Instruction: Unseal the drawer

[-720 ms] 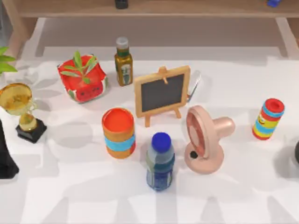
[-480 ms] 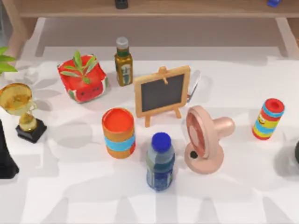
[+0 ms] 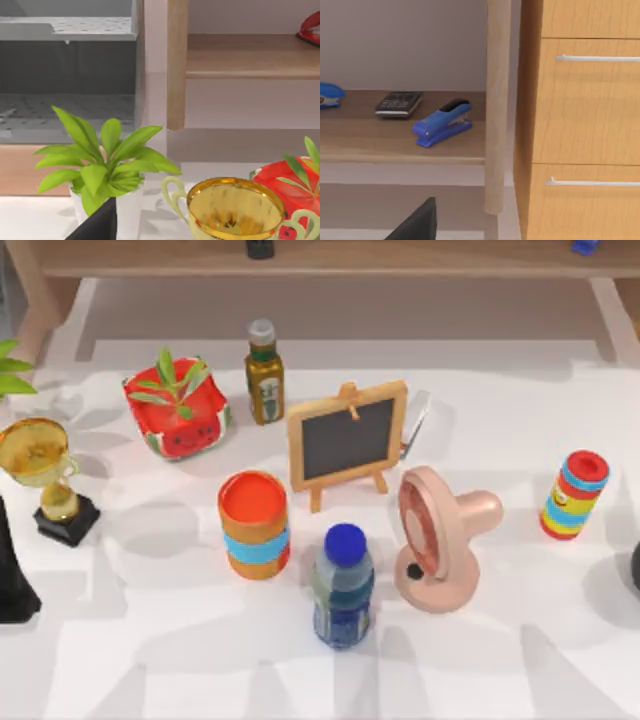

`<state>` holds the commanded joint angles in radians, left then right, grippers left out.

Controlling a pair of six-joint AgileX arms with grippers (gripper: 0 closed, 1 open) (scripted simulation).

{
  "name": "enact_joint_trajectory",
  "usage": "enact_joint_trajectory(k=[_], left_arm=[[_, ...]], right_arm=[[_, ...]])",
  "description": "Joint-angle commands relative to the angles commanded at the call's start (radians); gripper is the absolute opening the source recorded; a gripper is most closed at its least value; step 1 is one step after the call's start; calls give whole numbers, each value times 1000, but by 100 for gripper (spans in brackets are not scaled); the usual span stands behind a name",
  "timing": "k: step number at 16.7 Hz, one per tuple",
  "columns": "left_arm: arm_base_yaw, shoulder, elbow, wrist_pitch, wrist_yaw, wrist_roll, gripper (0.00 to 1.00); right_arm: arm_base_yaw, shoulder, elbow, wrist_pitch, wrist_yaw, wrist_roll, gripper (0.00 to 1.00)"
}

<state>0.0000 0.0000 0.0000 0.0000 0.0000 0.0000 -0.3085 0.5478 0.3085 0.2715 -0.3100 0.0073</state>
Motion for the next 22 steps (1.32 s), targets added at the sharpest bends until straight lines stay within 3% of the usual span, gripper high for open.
enact_joint_trajectory(k=[6, 10, 18, 22], left_arm=[[0, 0, 0, 0, 0, 0, 100], [0, 0, 0, 0, 0, 0, 100], [0, 0, 0, 0, 0, 0, 100], [0, 0, 0, 0, 0, 0, 100]], right_arm=[[-245, 464, 236, 207, -234, 9, 100], [-336, 634, 326, 286, -324, 11, 100], [-341, 657, 337, 299, -333, 1, 100], [-319, 750, 383, 361, -324, -139, 100]])
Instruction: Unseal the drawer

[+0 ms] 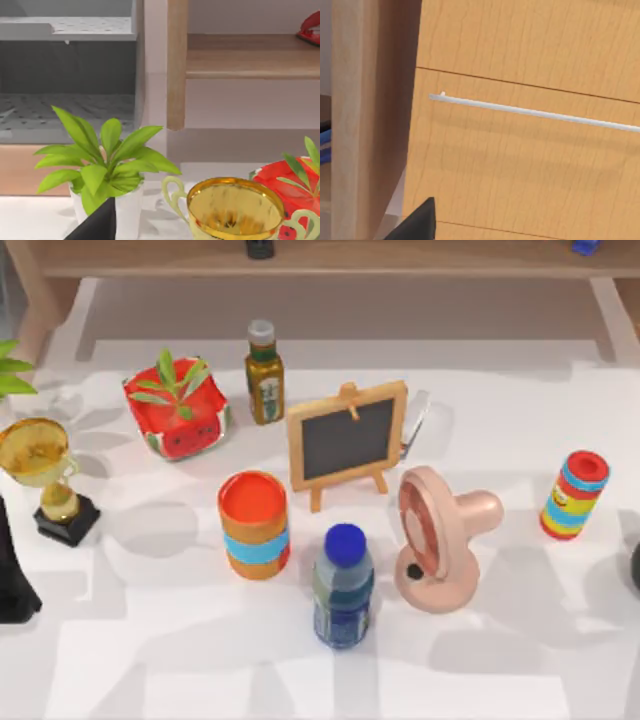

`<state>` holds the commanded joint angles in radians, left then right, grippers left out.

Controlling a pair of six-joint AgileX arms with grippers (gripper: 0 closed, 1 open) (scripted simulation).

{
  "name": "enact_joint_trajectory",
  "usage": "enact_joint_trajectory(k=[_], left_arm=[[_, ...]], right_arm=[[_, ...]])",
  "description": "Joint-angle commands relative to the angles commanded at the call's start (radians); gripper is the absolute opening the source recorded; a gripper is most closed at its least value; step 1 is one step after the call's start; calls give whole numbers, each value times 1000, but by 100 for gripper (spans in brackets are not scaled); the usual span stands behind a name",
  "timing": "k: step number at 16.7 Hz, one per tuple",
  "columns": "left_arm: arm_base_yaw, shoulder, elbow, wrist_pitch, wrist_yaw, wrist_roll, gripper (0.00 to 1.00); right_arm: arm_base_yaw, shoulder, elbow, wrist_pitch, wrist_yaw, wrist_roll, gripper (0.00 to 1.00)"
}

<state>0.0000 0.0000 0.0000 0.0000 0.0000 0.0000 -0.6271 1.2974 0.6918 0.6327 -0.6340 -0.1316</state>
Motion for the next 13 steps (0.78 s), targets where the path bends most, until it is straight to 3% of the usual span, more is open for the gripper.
enact_joint_trajectory(k=[4, 13], left_arm=[[0, 0, 0, 0, 0, 0, 100], [0, 0, 0, 0, 0, 0, 100]], right_arm=[[32, 179, 78, 108, 30, -256, 100], [111, 698, 285, 400, 143, -982, 100]])
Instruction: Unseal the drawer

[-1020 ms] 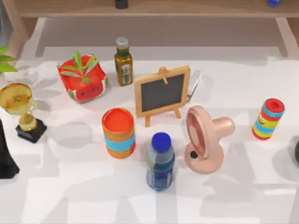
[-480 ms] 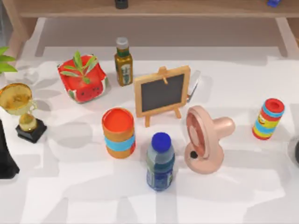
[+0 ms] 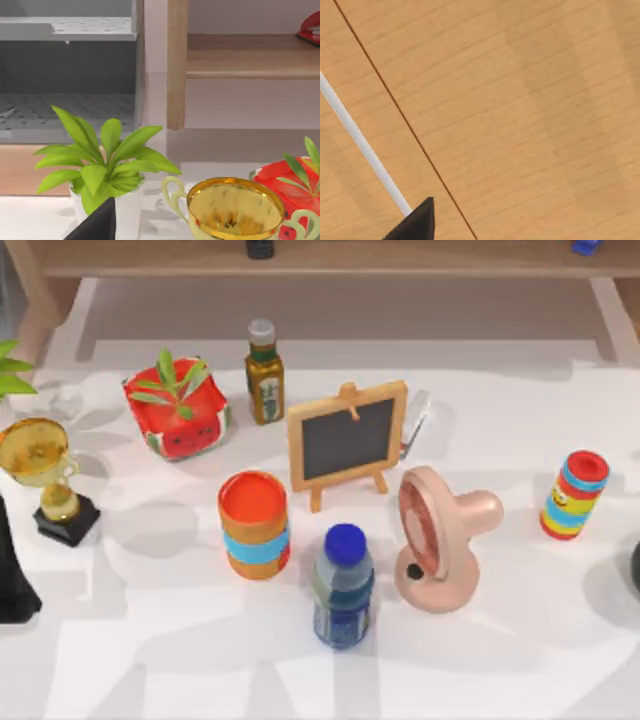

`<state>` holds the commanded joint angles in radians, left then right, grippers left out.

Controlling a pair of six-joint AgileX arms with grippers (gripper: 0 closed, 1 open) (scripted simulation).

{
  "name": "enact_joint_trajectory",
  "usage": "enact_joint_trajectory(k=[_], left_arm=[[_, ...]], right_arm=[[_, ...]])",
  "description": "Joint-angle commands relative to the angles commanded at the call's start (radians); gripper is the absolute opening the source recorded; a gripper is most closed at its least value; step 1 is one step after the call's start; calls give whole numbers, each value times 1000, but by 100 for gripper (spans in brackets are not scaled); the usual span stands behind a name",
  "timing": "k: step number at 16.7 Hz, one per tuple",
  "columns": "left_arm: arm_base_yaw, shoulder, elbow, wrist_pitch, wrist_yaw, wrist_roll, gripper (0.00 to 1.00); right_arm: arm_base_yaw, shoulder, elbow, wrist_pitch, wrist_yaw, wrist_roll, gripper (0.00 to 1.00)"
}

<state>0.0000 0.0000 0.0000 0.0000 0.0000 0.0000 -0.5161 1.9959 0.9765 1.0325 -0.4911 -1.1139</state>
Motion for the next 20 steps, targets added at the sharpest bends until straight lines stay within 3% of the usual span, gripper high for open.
enact_joint_trajectory(k=[4, 8, 20], left_arm=[[0, 0, 0, 0, 0, 0, 100], [0, 0, 0, 0, 0, 0, 100], [0, 0, 0, 0, 0, 0, 100]], right_arm=[[32, 187, 74, 106, 43, -268, 100], [54, 293, 117, 168, 66, -425, 100], [76, 347, 216, 124, 87, -444, 100]])
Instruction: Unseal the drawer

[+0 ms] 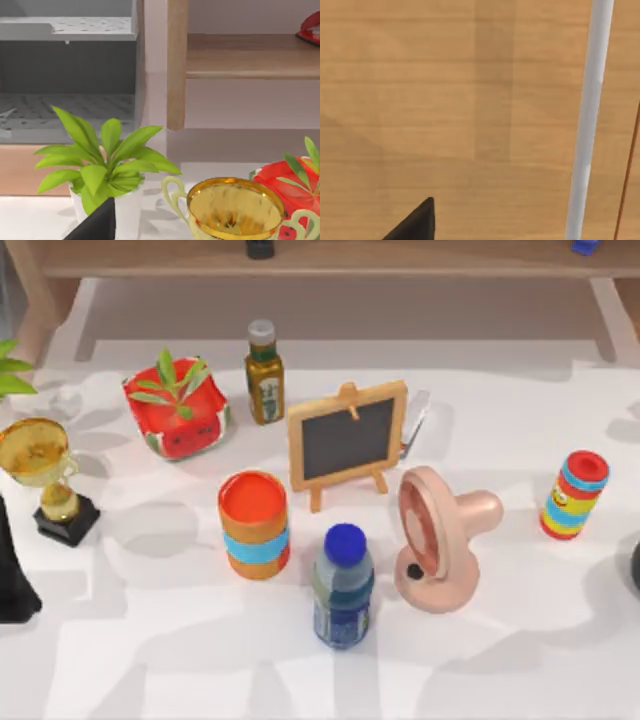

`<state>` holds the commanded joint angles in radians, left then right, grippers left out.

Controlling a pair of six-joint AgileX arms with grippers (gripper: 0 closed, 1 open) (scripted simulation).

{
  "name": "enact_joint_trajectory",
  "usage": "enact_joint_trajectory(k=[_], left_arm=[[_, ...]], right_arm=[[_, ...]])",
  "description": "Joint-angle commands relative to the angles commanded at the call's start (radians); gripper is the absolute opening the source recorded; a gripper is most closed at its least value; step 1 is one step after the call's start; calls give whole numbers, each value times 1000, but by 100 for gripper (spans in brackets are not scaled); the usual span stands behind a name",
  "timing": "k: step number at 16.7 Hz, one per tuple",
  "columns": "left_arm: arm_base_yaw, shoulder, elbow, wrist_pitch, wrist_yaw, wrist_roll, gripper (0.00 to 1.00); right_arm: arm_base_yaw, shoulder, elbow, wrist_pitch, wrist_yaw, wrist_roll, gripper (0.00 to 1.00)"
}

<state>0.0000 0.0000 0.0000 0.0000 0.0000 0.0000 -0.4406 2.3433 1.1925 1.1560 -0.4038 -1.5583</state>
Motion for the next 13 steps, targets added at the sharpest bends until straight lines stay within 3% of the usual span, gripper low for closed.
enact_joint_trajectory(k=[5, 13], left_arm=[[0, 0, 0, 0, 0, 0, 100], [0, 0, 0, 0, 0, 0, 100]], right_arm=[[5, 10, 22, -12, 5, 0, 100], [5, 10, 22, -12, 5, 0, 40]])
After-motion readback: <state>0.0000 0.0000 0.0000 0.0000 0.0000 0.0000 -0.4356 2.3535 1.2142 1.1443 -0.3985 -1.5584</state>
